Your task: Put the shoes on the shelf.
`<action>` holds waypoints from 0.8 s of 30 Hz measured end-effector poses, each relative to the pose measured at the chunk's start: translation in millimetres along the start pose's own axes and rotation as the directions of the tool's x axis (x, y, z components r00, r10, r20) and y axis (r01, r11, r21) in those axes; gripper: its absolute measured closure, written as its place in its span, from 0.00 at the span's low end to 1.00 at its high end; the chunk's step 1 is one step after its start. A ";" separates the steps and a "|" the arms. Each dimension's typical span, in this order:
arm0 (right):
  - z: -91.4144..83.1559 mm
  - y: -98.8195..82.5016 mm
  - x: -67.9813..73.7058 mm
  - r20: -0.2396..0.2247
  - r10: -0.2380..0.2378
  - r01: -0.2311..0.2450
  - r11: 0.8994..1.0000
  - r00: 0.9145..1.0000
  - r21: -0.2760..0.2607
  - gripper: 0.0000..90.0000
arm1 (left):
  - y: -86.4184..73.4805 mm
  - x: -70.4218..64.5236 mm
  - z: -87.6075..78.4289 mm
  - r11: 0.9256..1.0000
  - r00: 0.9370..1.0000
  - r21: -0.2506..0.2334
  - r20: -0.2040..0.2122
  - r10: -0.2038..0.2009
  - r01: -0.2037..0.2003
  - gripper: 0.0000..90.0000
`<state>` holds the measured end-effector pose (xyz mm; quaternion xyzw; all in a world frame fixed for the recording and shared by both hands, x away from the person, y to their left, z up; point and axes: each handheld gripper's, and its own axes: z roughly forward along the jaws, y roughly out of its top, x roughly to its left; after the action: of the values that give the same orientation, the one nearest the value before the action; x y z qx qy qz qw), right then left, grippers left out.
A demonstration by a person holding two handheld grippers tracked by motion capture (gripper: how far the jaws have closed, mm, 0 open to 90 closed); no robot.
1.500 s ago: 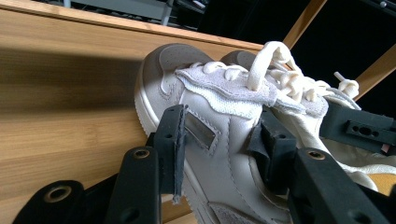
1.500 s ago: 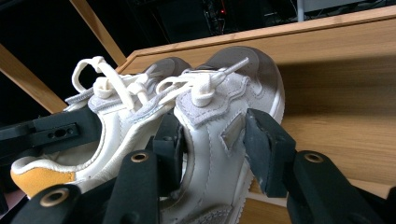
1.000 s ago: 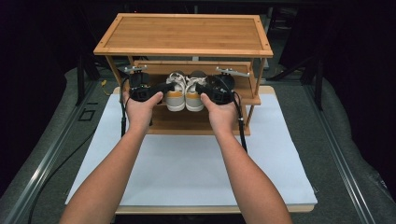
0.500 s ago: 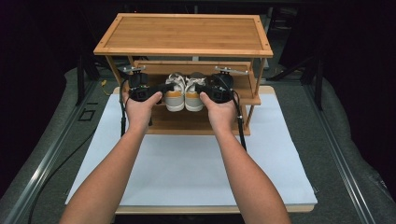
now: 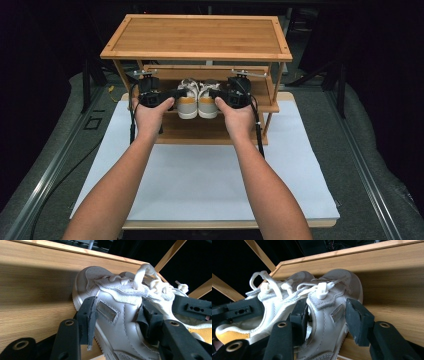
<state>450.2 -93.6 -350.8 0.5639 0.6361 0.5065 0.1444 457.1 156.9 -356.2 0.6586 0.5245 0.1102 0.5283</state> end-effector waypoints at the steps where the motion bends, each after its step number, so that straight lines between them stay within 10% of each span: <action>1: -1.1 1.1 0.3 0.006 -0.008 0.007 1.000 1.000 0.013 0.59 | 0.1 -0.5 -0.3 1.000 1.000 0.001 -0.004 0.005 -0.005 0.58; 24: -7.7 6.5 2.0 -0.011 -0.008 0.008 0.999 1.000 -0.032 0.63 | 4.9 2.5 1.8 0.999 1.000 0.032 -0.003 -0.005 0.005 0.52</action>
<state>447.5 -96.6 -341.3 0.5562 0.6309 0.5191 0.1522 462.3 158.3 -354.0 0.6656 0.5286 0.1013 0.5170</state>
